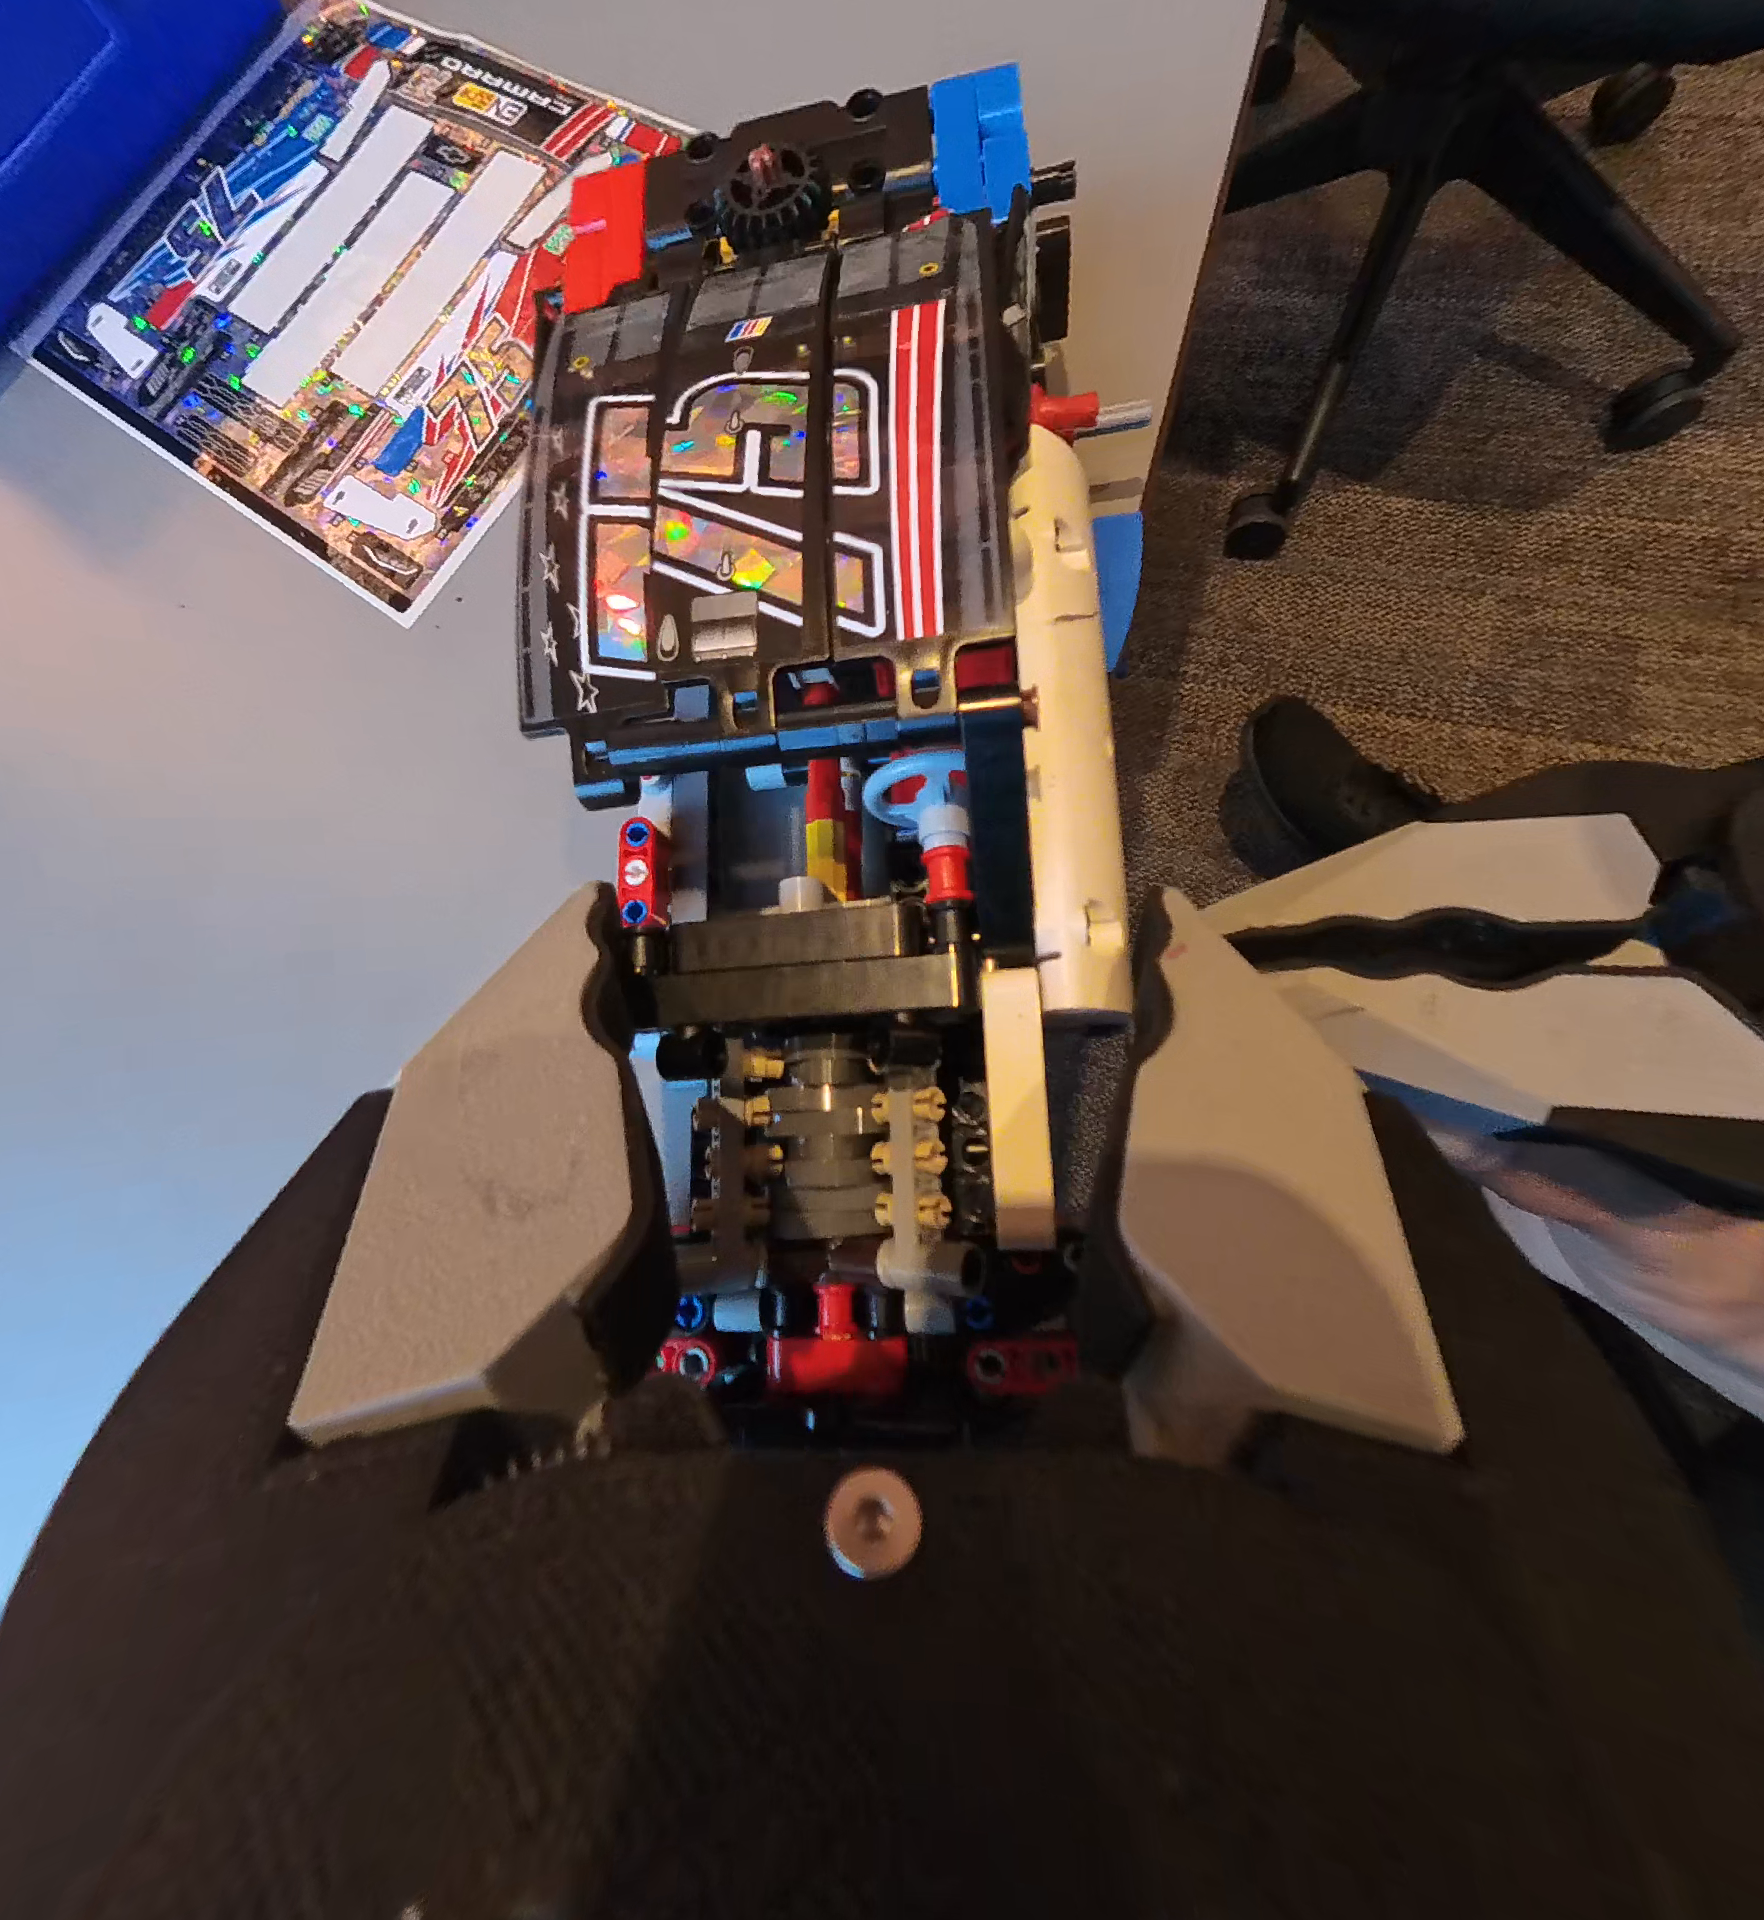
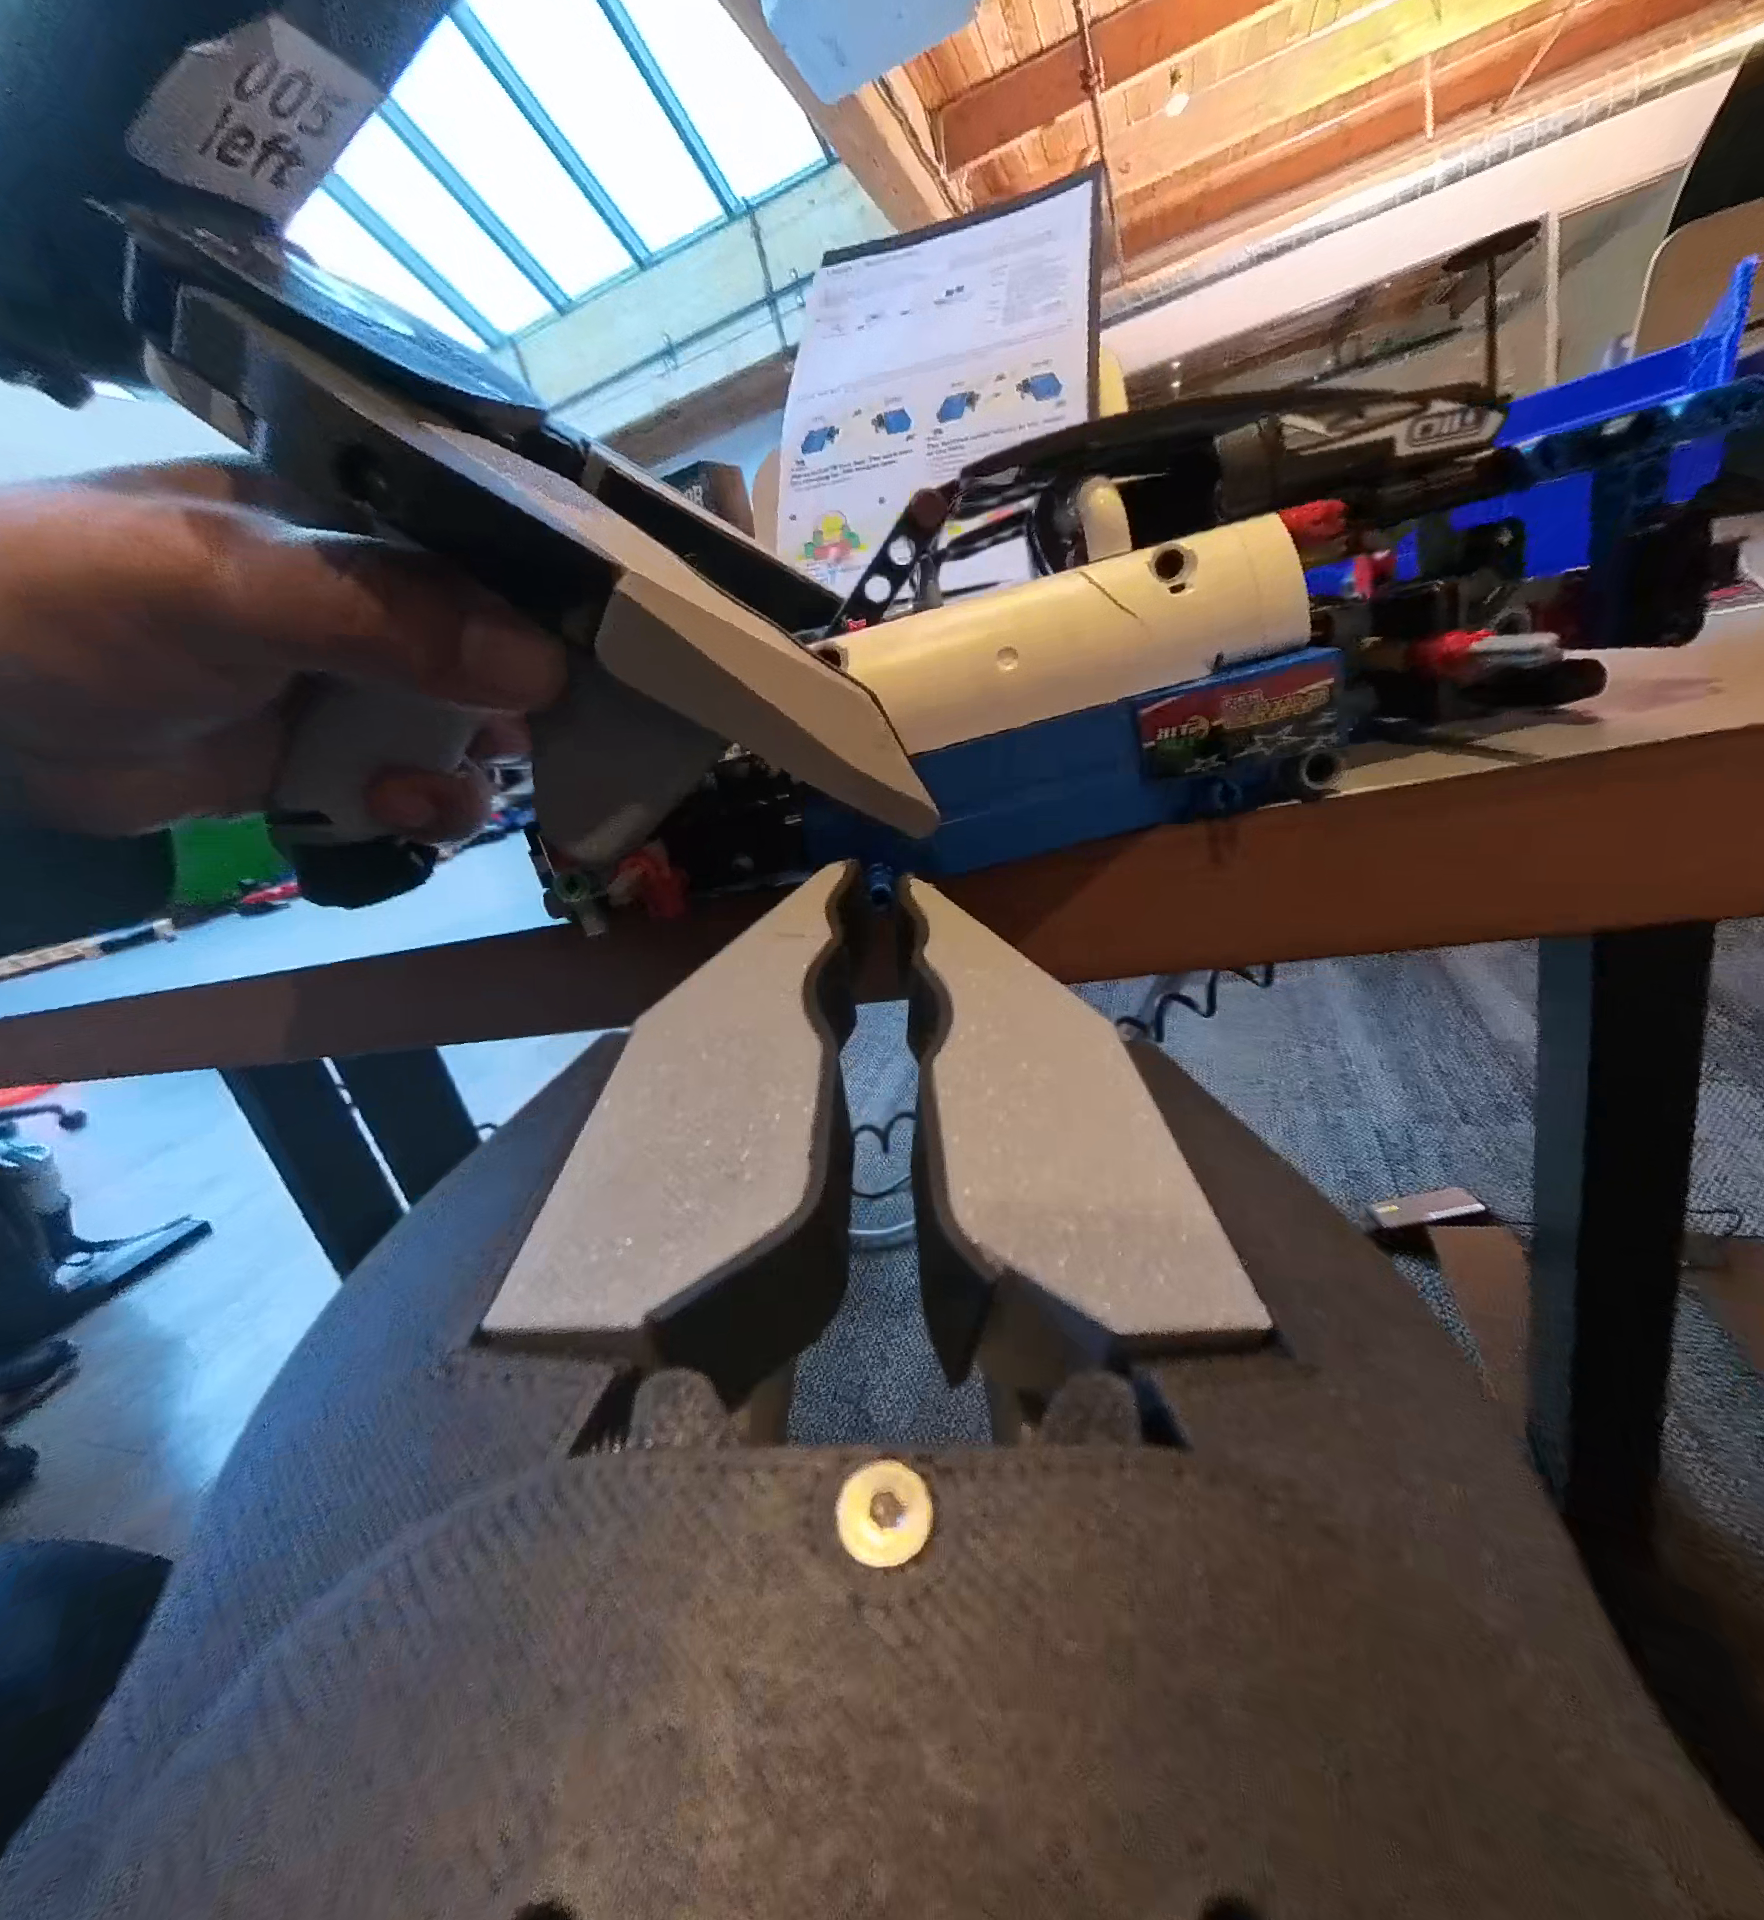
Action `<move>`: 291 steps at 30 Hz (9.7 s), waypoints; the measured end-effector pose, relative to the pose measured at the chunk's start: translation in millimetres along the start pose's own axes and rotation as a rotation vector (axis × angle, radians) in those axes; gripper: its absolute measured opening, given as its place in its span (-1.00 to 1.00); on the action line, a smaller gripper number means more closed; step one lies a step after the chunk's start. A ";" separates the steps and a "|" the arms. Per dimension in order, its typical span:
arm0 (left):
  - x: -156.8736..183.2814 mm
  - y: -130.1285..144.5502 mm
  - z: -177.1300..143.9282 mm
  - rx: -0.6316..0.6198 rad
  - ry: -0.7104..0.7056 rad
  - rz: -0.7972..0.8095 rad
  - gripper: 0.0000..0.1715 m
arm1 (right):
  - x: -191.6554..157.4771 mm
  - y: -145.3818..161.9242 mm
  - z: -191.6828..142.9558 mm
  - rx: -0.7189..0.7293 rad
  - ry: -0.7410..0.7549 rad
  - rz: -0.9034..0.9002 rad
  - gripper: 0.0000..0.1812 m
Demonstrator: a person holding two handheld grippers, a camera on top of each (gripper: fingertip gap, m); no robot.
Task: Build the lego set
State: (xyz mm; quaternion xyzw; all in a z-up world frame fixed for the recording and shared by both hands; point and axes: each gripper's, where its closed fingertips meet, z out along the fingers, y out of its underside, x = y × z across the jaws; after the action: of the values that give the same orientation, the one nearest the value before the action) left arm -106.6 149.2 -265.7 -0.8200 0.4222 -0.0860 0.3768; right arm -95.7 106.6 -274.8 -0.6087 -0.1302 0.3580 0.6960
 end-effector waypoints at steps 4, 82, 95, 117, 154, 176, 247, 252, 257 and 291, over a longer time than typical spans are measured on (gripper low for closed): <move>0.0 -0.2 0.1 0.000 0.000 0.003 0.11 | 0.4 0.7 -0.9 0.015 0.000 -0.011 -0.96; 71.3 152.8 -83.6 0.027 0.182 -0.351 0.07 | 51.9 2.9 -121.5 -0.757 -0.419 -0.734 -0.56; 62.5 151.3 -67.6 0.066 0.098 -0.128 0.06 | 86.3 -9.0 -115.4 -0.583 -0.320 -0.389 -0.44; -3.2 60.3 -97.5 0.176 -0.412 0.244 0.01 | 149.0 -78.5 3.7 -0.669 -0.630 -0.568 -0.34; 3.8 35.4 -56.2 0.103 -0.564 0.723 -0.58 | 113.0 -29.5 7.0 -0.711 -0.760 -0.635 -0.33; -28.8 -2.7 -81.3 -0.018 -0.156 0.266 -0.59 | 21.0 -82.9 23.6 -0.331 -0.520 -1.202 -0.47; -92.9 -201.8 -23.2 -0.354 0.183 0.331 -0.55 | 137.6 -194.9 91.6 -0.069 -0.094 -0.716 -0.69; -96.2 -200.3 -23.7 -0.357 0.195 0.307 -0.55 | 143.8 -194.8 93.2 -0.057 -0.100 -0.674 -0.70; -97.2 -200.7 -23.4 -0.352 0.204 0.299 -0.56 | 144.5 -187.0 96.9 -0.067 -0.121 -0.654 -0.65; -93.6 -216.4 -10.2 -0.433 0.211 0.297 -0.56 | 158.1 -192.1 117.3 -0.074 -0.062 -0.899 -0.71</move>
State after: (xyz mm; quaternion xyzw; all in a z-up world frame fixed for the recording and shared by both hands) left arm -34.3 292.4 -92.6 -0.7972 0.5830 -0.0225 0.1553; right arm 9.4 298.4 -108.0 -0.5050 -0.4152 0.0334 0.7559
